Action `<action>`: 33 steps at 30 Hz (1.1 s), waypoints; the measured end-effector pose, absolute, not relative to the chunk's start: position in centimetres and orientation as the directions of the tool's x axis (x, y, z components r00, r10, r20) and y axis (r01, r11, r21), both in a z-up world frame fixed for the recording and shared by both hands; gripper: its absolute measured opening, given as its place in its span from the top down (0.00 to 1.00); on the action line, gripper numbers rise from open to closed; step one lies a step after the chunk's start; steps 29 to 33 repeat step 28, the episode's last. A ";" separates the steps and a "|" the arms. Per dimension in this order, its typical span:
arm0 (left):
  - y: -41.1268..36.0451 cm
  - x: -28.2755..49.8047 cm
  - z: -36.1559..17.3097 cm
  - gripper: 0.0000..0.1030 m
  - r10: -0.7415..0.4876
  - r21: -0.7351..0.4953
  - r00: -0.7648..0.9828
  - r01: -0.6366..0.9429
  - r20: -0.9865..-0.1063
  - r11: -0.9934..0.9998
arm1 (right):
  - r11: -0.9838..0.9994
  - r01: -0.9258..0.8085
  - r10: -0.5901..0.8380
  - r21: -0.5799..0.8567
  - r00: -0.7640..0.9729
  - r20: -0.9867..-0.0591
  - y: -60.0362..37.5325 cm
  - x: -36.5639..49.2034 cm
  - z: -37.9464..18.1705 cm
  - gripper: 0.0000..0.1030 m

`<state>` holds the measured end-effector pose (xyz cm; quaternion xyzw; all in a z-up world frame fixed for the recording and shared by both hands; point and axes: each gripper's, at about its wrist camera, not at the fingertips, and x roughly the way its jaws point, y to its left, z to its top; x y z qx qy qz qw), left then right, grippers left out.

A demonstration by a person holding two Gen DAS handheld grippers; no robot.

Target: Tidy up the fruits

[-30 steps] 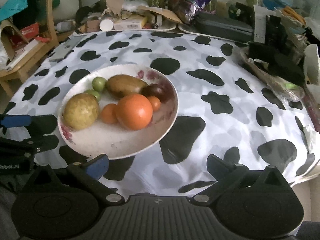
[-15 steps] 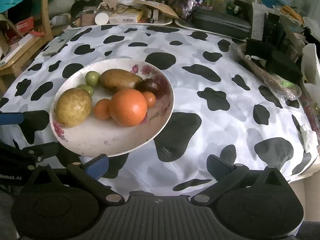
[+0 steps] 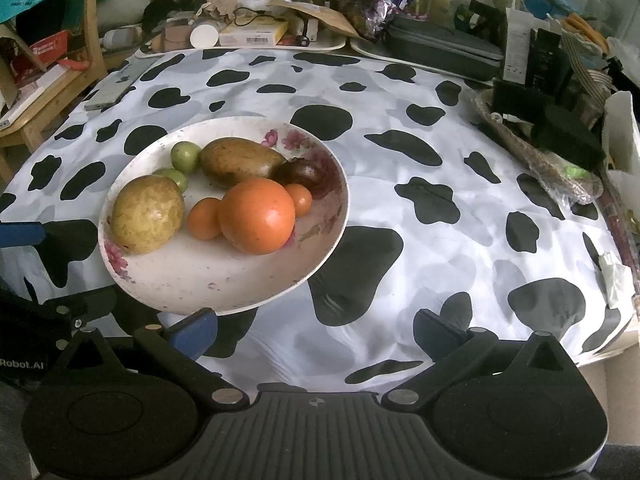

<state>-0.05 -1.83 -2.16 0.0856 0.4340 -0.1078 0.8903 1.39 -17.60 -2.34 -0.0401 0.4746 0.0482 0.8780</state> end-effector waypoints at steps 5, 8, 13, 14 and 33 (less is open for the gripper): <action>-2.0 -0.2 -2.1 0.00 -0.114 0.071 0.608 0.272 -0.786 0.960 | 0.992 -0.124 0.047 -0.025 0.545 -0.837 -17.6 1.4 -2.3 0.00; -2.1 -0.2 -2.1 0.00 -0.110 0.079 0.611 0.274 -0.784 0.959 | 0.992 -0.123 0.047 -0.024 0.545 -0.837 -17.6 1.4 -2.3 0.00; -2.2 -0.3 -2.0 0.00 -0.108 0.083 0.618 0.273 -0.779 0.958 | 0.992 -0.124 0.047 -0.024 0.545 -0.837 -17.6 1.4 -2.3 0.00; -2.2 -0.3 -1.9 0.00 -0.110 0.083 0.619 0.274 -0.778 0.958 | 0.992 -0.124 0.047 -0.024 0.545 -0.837 -17.6 1.4 -2.3 0.00; -2.1 -0.3 -2.0 0.00 -0.102 0.094 0.624 0.272 -0.774 0.958 | 0.992 -0.124 0.047 -0.025 0.545 -0.837 -17.6 1.4 -2.3 0.00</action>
